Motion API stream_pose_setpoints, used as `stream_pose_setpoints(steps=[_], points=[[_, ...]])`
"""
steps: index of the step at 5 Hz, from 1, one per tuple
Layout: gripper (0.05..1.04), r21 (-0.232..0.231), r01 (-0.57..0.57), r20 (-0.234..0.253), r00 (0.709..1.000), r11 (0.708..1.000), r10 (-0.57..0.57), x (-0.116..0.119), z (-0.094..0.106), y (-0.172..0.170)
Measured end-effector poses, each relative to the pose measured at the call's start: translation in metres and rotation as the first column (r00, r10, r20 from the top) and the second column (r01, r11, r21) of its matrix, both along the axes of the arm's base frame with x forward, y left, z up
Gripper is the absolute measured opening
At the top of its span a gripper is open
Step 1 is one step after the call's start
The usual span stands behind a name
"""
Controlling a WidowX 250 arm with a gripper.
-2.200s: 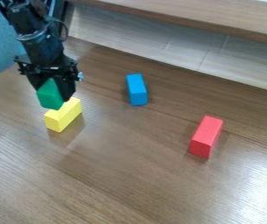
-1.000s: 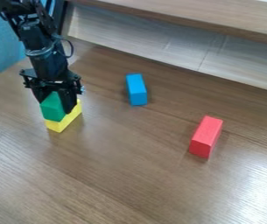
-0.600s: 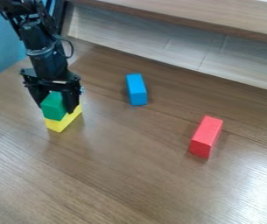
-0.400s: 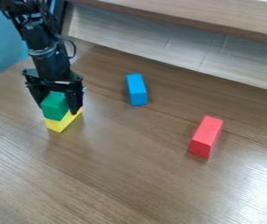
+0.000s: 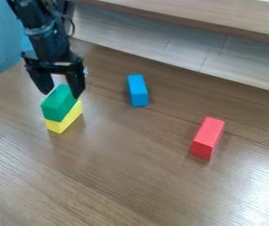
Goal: Put the green rectangle block on top of the yellow rectangle block
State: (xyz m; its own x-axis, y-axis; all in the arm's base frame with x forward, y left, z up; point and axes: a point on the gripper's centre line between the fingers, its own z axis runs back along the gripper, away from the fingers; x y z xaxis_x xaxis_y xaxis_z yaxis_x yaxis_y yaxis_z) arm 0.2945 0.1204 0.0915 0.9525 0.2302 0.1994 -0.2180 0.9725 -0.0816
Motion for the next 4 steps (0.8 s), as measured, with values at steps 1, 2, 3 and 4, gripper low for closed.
stream_pose_setpoints(steps=[1,2,3,4], points=[[1.001,0.002,-0.011,0.025,1.0,1.0,0.011,0.003,0.015,0.004],[1.001,-0.01,-0.005,0.029,1.0,1.0,0.005,0.004,0.019,0.004],[1.0,-0.001,0.018,0.054,0.998,1.0,-0.018,0.004,0.032,-0.003],[1.001,0.004,0.083,0.051,0.995,0.997,-0.083,0.011,0.033,-0.024]])
